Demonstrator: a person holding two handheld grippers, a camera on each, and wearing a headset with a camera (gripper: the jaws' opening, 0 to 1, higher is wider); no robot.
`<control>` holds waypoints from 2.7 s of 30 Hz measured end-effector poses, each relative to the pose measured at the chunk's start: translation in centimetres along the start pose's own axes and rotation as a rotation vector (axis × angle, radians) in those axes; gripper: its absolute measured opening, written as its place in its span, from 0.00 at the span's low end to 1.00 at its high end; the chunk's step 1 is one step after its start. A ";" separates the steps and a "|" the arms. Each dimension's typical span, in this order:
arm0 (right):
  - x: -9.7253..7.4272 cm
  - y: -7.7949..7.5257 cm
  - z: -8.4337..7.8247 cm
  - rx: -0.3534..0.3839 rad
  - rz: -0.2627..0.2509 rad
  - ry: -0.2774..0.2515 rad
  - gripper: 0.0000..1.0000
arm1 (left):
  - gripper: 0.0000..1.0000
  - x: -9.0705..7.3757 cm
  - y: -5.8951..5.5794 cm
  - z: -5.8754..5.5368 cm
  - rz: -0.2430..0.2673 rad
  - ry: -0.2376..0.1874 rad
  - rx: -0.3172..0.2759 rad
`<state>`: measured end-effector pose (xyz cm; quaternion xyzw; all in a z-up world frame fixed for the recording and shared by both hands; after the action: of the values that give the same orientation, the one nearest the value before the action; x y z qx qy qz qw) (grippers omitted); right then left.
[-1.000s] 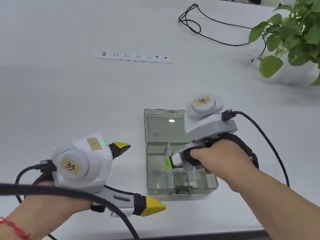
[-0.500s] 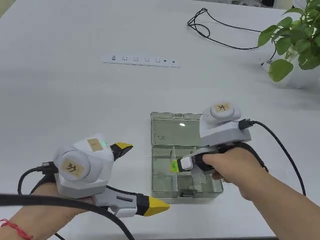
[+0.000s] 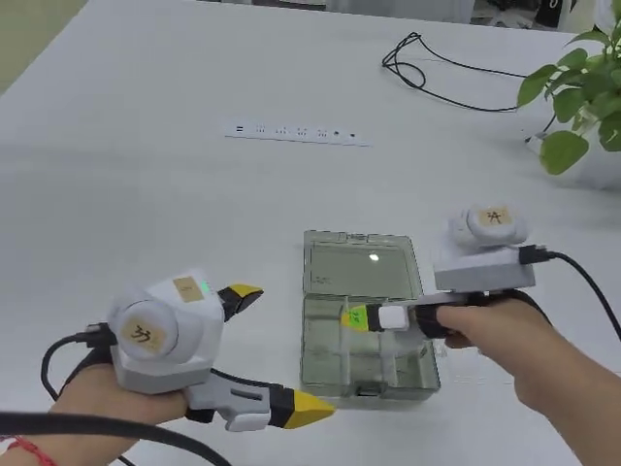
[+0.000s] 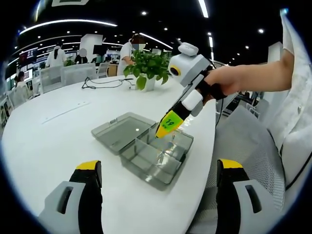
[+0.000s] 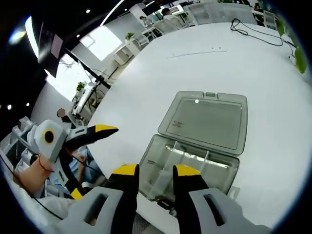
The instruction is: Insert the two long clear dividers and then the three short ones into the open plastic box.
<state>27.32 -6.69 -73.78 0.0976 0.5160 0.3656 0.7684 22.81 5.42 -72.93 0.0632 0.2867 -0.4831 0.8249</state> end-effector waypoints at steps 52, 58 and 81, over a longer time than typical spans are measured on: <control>-5.7 -10.8 -6.2 -1.019 -0.057 0.456 0.61 | 1.00 -0.7 -0.1 -1.0 0.024 0.021 0.010; -5.0 -12.1 -6.1 -1.083 -0.063 0.503 0.52 | 1.00 -0.7 0.1 -1.0 0.023 0.016 0.005; -3.5 -14.1 -6.9 -1.175 -0.088 0.597 0.41 | 1.00 -0.7 0.0 -1.3 0.014 0.013 -0.008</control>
<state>27.11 -20.61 -81.77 -0.4648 0.4250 0.5661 0.5319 21.99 6.41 -73.64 0.0651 0.2936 -0.4758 0.8265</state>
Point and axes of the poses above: the centre of the closed fingertips' face, and the gripper's own axes: x roughly forward along the fingers, y roughly to its left, z roughly out of its top, the point moved 4 cm from there along -x, roughly backward along the fingers, and after that the axes turned 5 degrees about y, right-handed, at the moved point
